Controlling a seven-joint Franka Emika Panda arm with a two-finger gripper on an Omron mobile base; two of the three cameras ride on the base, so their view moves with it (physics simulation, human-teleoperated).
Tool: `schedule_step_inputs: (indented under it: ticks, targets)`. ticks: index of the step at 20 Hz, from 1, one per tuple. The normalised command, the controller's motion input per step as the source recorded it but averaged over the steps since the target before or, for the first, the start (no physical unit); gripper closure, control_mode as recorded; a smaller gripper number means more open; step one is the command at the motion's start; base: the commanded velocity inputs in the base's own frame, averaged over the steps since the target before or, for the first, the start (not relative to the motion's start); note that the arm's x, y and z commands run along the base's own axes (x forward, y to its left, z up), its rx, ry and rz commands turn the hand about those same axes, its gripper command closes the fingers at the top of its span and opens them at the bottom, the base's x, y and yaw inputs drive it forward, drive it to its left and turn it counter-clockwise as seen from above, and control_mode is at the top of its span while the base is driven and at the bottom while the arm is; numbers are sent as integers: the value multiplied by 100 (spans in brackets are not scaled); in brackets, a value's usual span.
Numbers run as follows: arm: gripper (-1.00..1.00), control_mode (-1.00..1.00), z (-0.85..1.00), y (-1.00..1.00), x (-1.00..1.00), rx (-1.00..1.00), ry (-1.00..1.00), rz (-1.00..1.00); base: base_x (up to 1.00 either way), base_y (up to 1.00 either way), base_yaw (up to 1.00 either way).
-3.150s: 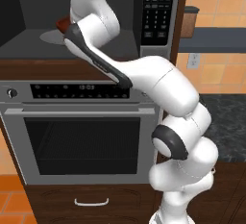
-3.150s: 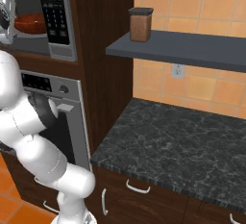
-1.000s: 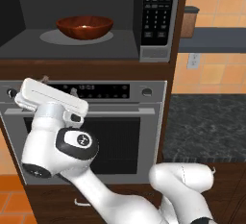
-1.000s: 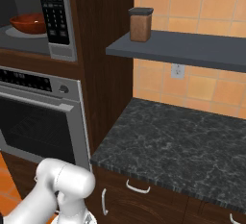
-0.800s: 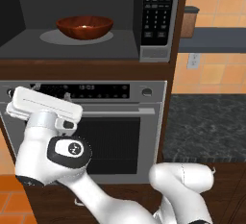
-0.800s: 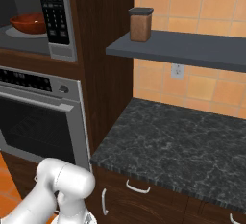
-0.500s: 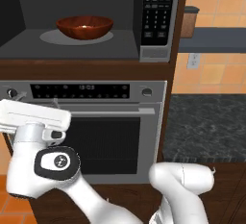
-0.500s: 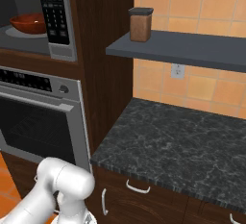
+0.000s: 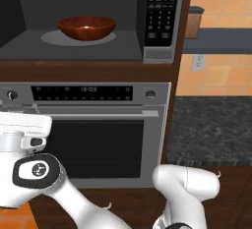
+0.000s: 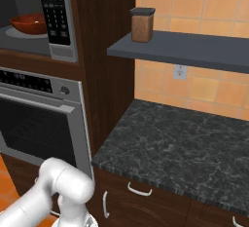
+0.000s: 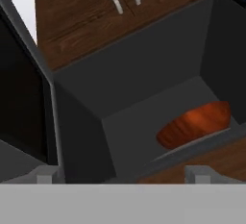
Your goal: Open the microwave, place the bowl with waffle inside the microwave, then close the microwave door and turn it on.
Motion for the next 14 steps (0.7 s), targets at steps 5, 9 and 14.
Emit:
schedule_step_inputs:
  ticks: [5,9,14]
  targets:
    - [-100,-100,-6,57,1,-3,-10,-1,0,0,0]
    - [-100,-100,0,41,1,-1,-20,-4,0,0,0]
    - [-100,-100,0,21,1,0,-9,-6,0,0,0]
